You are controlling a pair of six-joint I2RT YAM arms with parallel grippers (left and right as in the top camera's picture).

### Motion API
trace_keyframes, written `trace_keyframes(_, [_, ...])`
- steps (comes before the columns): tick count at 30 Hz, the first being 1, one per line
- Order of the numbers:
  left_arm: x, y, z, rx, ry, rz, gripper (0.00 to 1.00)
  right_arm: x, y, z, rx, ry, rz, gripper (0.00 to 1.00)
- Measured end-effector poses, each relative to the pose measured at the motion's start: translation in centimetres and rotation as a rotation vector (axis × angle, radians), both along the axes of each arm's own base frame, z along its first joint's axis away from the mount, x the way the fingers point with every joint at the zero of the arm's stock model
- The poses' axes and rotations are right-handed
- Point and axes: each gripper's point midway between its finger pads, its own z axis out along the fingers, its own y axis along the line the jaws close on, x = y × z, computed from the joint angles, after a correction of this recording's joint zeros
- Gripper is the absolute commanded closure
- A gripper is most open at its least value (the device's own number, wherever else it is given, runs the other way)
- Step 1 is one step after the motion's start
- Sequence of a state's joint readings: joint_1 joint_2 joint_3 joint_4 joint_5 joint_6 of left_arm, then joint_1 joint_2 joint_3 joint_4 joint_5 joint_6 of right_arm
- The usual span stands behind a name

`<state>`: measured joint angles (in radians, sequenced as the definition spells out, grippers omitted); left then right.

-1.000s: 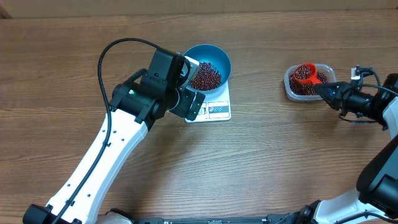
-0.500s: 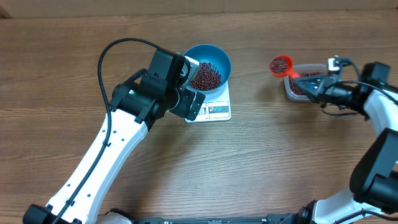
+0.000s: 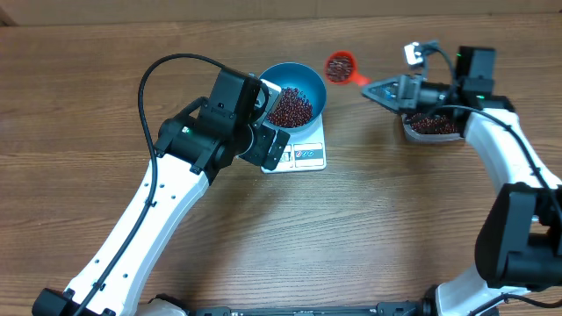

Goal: Scoop item into bowl and weigh 150g on scale
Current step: 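Lift the filled scoop and carry it over the teal bowl, then tilt the red scoop to pour beans into the teal bowl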

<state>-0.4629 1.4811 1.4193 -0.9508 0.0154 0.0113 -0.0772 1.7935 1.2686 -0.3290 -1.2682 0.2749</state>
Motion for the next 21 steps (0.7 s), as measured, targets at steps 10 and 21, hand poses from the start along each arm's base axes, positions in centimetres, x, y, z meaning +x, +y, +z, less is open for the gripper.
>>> trace_keyframes(10, [0.0, 0.0, 0.0, 0.0, 0.0, 0.0, 0.01, 0.6, 5.4, -0.7, -0.101, -0.056, 0.012, 0.96])
trace_keyframes(21, [0.0, 0.0, 0.0, 0.0, 0.0, 0.0, 0.0, 0.8, 8.2, -3.6, -0.347, -0.264, 0.026, 0.96])
